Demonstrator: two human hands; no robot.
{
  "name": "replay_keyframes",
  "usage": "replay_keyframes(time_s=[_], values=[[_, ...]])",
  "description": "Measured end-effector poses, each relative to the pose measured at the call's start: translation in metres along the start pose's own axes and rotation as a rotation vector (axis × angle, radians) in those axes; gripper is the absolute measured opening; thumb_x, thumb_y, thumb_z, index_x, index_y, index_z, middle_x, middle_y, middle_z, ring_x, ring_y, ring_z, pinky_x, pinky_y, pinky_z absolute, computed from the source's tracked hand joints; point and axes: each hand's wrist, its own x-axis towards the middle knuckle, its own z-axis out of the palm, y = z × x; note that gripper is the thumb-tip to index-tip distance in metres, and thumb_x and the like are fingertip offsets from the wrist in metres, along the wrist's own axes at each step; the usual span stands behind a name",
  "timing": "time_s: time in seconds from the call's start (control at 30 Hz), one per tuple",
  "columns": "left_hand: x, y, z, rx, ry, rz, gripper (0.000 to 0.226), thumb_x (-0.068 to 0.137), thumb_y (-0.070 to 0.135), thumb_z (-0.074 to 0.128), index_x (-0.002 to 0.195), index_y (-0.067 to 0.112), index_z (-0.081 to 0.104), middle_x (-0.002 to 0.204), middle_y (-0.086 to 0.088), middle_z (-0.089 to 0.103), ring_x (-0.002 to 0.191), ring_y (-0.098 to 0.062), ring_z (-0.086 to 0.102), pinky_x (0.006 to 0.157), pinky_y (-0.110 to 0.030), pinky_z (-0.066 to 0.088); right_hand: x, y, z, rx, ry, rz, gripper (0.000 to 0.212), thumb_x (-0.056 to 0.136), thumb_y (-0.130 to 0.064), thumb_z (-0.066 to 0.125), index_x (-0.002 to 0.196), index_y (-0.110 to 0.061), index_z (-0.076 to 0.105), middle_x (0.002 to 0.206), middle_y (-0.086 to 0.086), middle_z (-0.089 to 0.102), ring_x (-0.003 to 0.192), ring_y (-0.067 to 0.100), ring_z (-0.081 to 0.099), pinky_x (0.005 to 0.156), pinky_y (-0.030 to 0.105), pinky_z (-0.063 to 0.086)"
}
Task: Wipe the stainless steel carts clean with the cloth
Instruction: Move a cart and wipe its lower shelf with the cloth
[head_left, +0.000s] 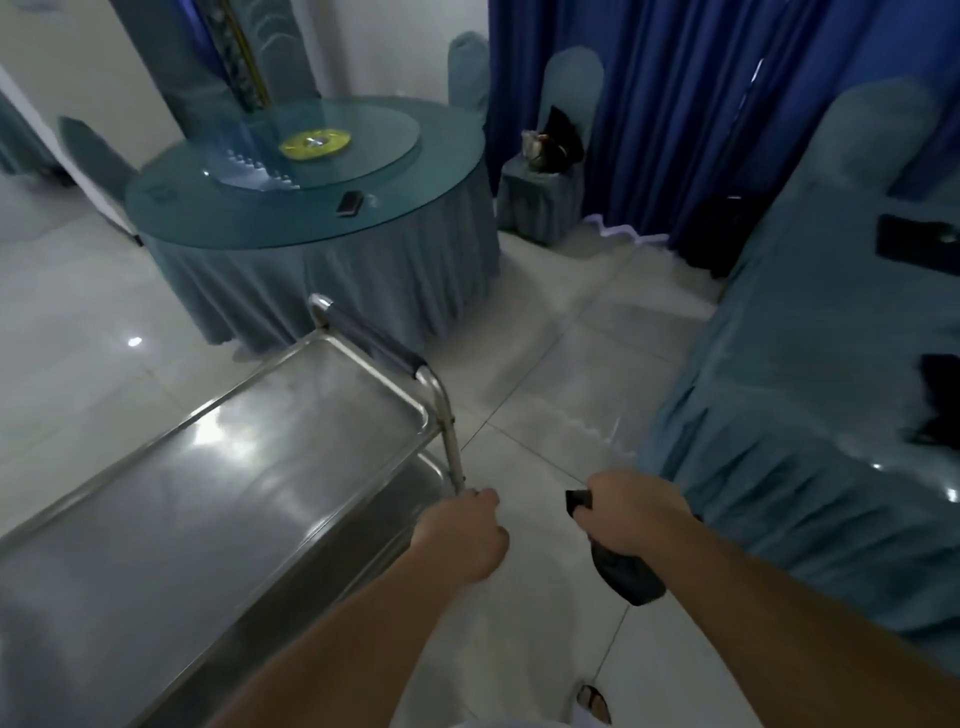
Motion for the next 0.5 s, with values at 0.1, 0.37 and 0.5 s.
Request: replay_keyframes(time_s=[0.1, 0.37, 0.5], values=[[0.045, 0.057, -0.016, 0.007, -0.006, 0.037, 0.048, 0.101, 0.036, 0.047, 0.147, 0.023, 0.049, 0.148, -0.006, 0.055, 0.132, -0.033, 0.056, 0.106, -0.051, 0.050, 0.026, 0.064, -0.026, 0.040, 0.018, 0.068, 0.033, 0.102, -0.053, 0.043, 0.099, -0.022, 0.055, 0.089, -0.002, 0.056, 0.087, 0.023, 0.062, 0.079, 0.035, 0.055], [0.153, 0.131, -0.059, 0.062, -0.023, 0.113, 0.057, 0.104, 0.038, 0.047, 0.159, 0.024, 0.040, 0.155, -0.005, 0.050, 0.136, -0.030, 0.051, 0.108, -0.044, 0.047, 0.115, 0.152, -0.074, 0.146, -0.002, 0.133, 0.035, 0.099, -0.050, 0.045, 0.103, -0.019, 0.061, 0.094, 0.002, 0.061, 0.088, 0.025, 0.063, 0.082, 0.040, 0.057], [0.222, 0.142, -0.086, 0.060, -0.027, 0.115, 0.052, 0.105, 0.039, 0.048, 0.154, 0.023, 0.044, 0.151, -0.005, 0.051, 0.132, -0.029, 0.053, 0.102, -0.042, 0.047, 0.181, 0.162, -0.093, 0.142, 0.002, 0.129, 0.040, 0.099, -0.053, 0.044, 0.105, -0.019, 0.063, 0.099, 0.002, 0.066, 0.085, 0.022, 0.062, 0.077, 0.036, 0.056]])
